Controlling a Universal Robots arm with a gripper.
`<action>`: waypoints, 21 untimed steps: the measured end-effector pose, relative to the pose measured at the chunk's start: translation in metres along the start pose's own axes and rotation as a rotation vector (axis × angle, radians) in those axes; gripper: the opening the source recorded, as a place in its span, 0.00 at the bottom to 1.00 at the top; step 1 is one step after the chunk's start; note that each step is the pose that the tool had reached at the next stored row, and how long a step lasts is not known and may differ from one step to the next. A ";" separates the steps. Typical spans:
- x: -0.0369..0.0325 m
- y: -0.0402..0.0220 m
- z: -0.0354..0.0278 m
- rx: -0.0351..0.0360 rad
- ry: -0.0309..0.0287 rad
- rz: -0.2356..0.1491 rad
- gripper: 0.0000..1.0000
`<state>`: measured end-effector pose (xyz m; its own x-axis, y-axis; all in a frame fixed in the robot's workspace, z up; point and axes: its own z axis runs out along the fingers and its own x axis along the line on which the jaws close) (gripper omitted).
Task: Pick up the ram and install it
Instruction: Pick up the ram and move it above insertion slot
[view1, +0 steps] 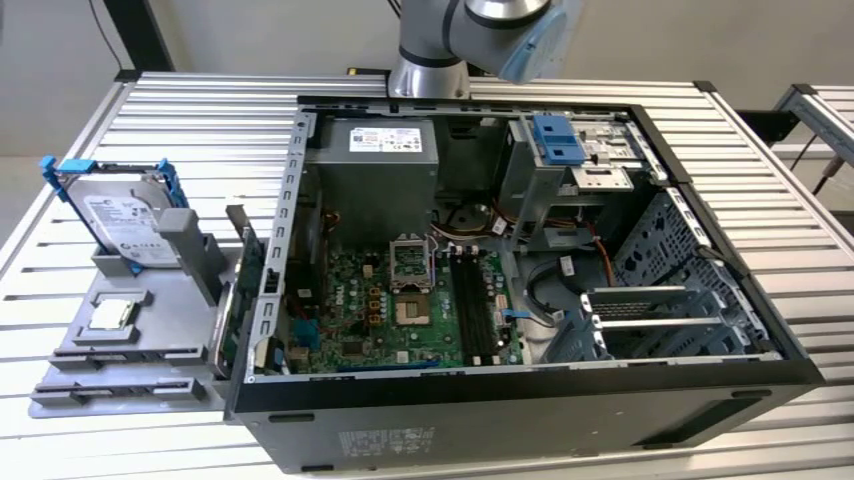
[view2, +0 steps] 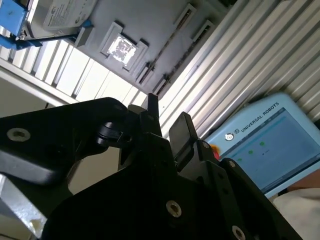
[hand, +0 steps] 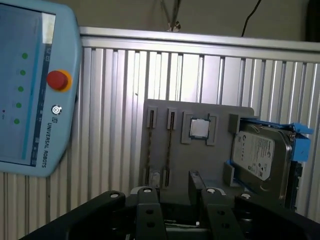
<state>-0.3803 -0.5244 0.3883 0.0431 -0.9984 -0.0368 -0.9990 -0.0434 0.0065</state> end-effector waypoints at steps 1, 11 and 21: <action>0.0000 0.0000 0.0012 0.0001 -0.0007 0.000 1.00; 0.0004 -0.0001 0.0096 0.0002 -0.0013 0.006 1.00; 0.0007 -0.0001 0.0168 0.0003 -0.0013 0.010 1.00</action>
<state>-0.3803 -0.5245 0.3715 0.0328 -0.9987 -0.0380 -0.9994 -0.0331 0.0066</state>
